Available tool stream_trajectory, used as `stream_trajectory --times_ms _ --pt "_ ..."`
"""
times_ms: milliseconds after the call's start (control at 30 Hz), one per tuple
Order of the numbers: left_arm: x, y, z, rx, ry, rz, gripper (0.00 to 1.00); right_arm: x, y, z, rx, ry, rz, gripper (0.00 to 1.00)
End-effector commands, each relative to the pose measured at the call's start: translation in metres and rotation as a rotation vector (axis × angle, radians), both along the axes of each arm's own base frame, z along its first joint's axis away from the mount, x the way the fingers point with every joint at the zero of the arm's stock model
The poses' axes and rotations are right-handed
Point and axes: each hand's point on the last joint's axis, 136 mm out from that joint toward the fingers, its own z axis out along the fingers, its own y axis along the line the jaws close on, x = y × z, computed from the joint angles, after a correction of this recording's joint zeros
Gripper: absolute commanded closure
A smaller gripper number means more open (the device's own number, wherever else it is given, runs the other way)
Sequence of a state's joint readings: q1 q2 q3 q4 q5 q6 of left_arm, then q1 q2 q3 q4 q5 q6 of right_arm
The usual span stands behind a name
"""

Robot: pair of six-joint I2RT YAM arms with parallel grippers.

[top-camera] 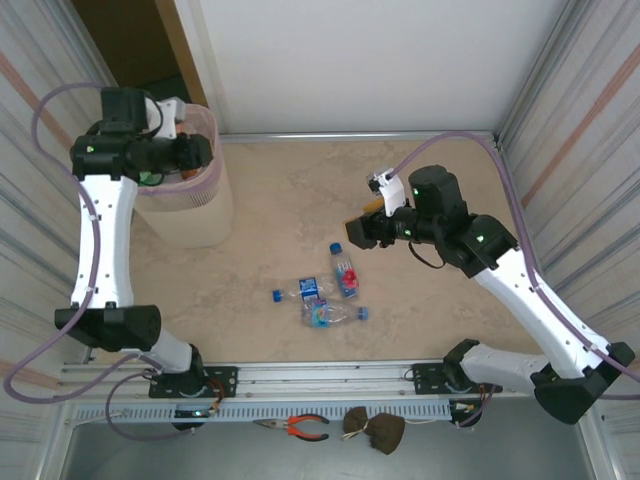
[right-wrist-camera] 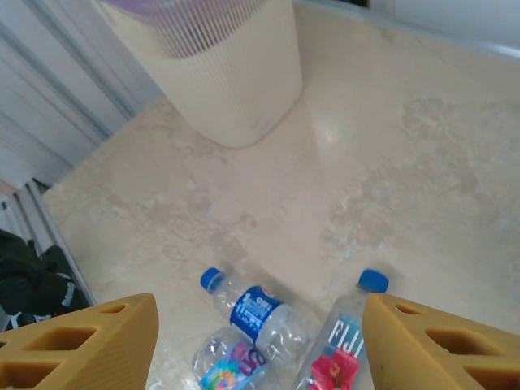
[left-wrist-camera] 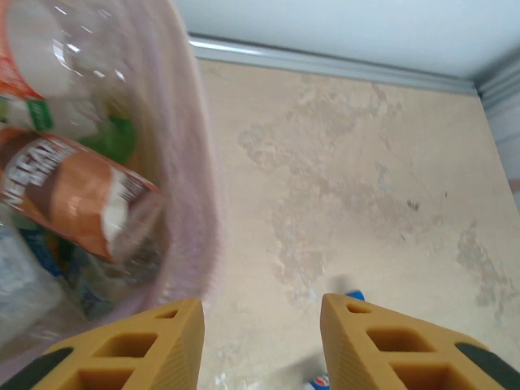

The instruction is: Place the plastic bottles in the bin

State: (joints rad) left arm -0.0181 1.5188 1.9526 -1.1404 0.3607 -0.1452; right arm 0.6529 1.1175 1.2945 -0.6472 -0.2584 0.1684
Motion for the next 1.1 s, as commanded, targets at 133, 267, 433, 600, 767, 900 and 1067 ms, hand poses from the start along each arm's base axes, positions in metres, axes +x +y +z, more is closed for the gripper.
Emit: stream_trajectory --times_ms 133,267,433,600,767,900,1067 --pt "-0.030 -0.023 -0.019 0.067 0.023 -0.057 0.54 0.016 -0.012 -0.054 -0.091 0.263 -0.242 0.37" --pt "-0.037 -0.027 -0.026 0.062 0.011 -0.062 0.52 0.017 -0.010 -0.091 -0.210 0.357 -0.275 0.38" --pt "-0.045 -0.027 -0.040 0.047 0.006 -0.053 0.50 0.018 -0.005 -0.137 -0.368 0.475 -0.278 0.36" --pt "-0.052 -0.025 -0.050 0.041 0.006 -0.041 0.47 0.027 0.001 -0.172 -0.493 0.543 -0.303 0.30" --pt "-0.058 -0.023 -0.053 0.043 -0.007 -0.035 0.46 0.034 0.010 -0.200 -0.588 0.602 -0.319 0.27" --pt "-0.061 -0.022 -0.059 0.043 -0.007 -0.026 0.45 0.041 0.019 -0.222 -0.635 0.641 -0.325 0.24" --pt "-0.061 -0.024 -0.062 0.022 -0.003 -0.027 0.44 0.051 0.024 -0.246 -0.690 0.670 -0.350 0.24"
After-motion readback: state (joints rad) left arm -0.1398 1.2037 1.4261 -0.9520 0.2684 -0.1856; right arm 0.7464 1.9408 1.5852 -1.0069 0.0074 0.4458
